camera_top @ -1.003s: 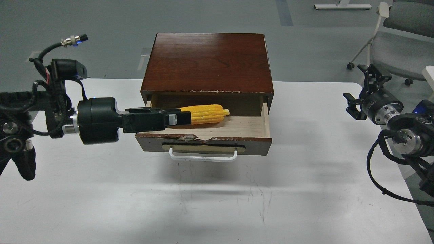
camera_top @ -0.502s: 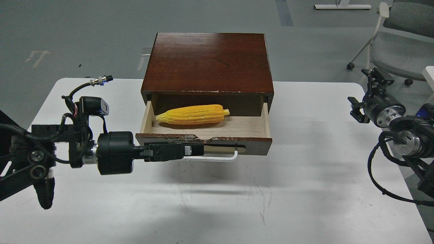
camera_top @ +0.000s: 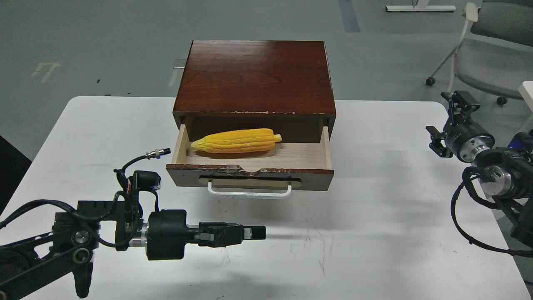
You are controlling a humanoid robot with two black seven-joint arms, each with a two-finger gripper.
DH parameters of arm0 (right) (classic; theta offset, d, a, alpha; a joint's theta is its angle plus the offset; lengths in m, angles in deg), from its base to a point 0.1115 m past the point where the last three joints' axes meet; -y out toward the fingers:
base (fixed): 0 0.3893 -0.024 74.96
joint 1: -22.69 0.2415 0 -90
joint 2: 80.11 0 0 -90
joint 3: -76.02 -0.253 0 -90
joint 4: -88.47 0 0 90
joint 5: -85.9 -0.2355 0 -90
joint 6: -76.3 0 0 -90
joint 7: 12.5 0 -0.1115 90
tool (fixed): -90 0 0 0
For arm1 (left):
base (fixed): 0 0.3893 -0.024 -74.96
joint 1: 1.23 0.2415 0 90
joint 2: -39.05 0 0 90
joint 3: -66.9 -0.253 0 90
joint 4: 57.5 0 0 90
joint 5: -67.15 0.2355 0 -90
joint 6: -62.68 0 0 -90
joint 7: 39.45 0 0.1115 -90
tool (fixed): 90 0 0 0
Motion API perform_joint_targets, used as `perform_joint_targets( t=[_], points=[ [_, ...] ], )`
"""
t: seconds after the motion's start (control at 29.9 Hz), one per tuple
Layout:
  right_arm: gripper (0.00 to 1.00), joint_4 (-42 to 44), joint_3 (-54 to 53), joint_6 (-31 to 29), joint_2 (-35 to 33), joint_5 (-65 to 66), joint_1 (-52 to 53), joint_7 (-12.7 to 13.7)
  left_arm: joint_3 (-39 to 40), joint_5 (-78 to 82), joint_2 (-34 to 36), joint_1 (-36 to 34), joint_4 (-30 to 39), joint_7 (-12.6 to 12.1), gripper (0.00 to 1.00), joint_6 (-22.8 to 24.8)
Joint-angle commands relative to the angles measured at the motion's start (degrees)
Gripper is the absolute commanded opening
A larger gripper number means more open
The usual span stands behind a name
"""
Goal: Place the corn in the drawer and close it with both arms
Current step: 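Position the left gripper against the drawer front below the handle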
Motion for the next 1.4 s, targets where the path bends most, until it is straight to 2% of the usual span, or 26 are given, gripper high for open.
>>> perform_joint_targets(
  t=[0.0,0.4,0.47,0.74,1.27,1.37],
  points=[
    [1.00,0.6,0.0,0.0,0.6,0.0,-0.1,0.0,0.1,-1.5,-0.3,0.1,-0.8,0.0,0.00,0.0],
    [1.00,0.6,0.0,0.0,0.9,0.0,0.0,0.0,-0.1,-1.5,-1.5,0.9,-4.5,0.0,0.00,0.0],
    [1.00,0.6,0.0,0.0,0.9,0.0,0.0,0.0,-0.7,-1.4,-1.5,0.9,-4.9,0.0,0.00,-2.9],
    [1.00,0.6,0.0,0.0,1.1,0.0,-0.1,0.0,-0.7,-2.3,-1.7,0.9,-6.4,0.0,0.00,-6.0],
    [1.00,0.6,0.0,0.1,1.7,0.0,-0.2,0.0,-0.9,-4.4,-1.8,0.8,-9.2,0.0,0.00,-6.0],
    [1.00,0.6,0.0,0.1,1.7,0.0,-0.2,0.0,-1.4,-4.1,-1.7,0.5,-10.3,-0.9,0.00,-5.9]
  ],
)
